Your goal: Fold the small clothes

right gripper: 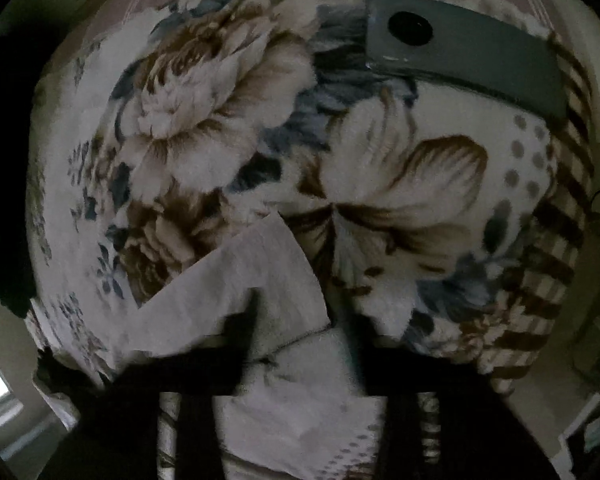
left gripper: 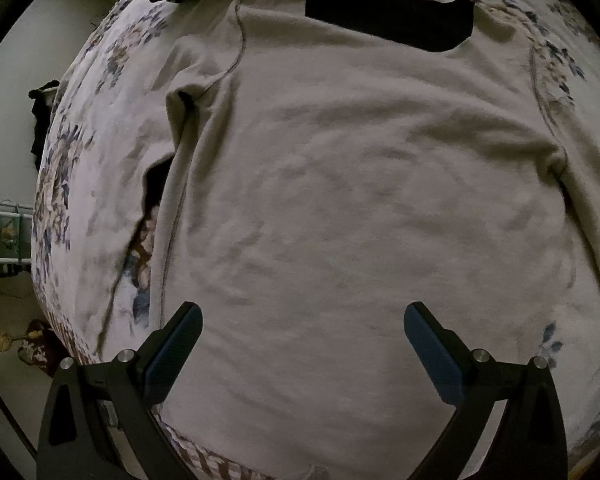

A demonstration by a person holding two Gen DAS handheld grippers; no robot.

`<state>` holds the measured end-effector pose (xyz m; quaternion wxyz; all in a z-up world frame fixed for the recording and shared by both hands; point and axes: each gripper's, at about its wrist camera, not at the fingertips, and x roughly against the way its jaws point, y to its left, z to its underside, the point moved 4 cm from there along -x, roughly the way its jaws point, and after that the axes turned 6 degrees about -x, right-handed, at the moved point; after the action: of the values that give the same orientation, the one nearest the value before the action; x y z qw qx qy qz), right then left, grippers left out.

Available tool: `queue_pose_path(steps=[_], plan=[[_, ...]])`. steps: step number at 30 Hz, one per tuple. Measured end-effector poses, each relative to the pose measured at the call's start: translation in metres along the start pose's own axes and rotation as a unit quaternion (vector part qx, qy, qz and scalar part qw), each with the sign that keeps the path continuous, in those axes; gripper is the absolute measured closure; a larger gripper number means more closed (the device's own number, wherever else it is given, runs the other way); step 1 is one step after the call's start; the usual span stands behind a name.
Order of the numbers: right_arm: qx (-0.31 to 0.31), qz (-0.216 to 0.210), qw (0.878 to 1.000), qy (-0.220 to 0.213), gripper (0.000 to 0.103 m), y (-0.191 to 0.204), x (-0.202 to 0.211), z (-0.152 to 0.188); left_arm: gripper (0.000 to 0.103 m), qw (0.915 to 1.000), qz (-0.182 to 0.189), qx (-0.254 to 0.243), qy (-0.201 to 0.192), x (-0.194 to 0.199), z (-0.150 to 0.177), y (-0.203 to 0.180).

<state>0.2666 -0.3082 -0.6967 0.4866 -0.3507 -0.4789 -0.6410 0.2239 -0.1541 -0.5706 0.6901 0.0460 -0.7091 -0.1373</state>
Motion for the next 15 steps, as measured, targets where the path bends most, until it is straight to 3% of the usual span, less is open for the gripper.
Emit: queue_pose_path(steps=[4,8,9,10,14,15], plan=[[-0.056,-0.056,0.997,0.013,0.045,-0.018,-0.029,-0.01,0.0,1.0,0.002,0.0,-0.003,-0.014,0.002,0.003],[-0.058,-0.076,0.995,-0.022,0.044,-0.008,-0.041,-0.013,0.0,0.9998,-0.007,-0.004,-0.019,-0.023,-0.005,0.011],[-0.042,-0.088,0.994,-0.046,0.073,0.0,-0.035,-0.009,0.0,0.9998,-0.007,0.0,-0.021,-0.024,-0.007,0.015],[-0.025,-0.086,0.995,-0.049,0.095,0.006,-0.031,-0.006,0.0,0.9997,-0.006,0.007,-0.022,-0.025,-0.008,0.021],[0.055,-0.094,0.992,-0.06,0.096,0.051,-0.007,0.025,0.0,0.9987,-0.004,0.044,-0.025,-0.024,-0.006,0.055],[0.103,-0.09,0.989,-0.06,0.096,0.075,0.005,0.046,0.0,0.9982,-0.003,0.054,-0.027,-0.023,-0.004,0.065]])
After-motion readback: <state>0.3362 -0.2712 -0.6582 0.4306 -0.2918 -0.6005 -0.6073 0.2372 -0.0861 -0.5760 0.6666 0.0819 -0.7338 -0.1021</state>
